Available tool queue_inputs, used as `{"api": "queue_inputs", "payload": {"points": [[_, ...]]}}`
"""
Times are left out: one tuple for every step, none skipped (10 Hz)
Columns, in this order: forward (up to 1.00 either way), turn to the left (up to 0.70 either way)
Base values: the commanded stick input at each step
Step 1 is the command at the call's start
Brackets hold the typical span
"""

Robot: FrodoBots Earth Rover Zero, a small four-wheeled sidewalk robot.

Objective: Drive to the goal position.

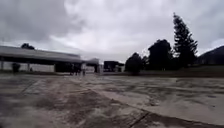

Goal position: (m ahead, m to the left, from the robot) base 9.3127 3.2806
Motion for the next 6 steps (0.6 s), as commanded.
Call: {"api": "queue_inputs", "payload": {"points": [[0.70,0.00],[0.70,0.00],[0.70,0.00],[0.70,0.00],[0.70,0.00],[0.70,-0.04]]}}
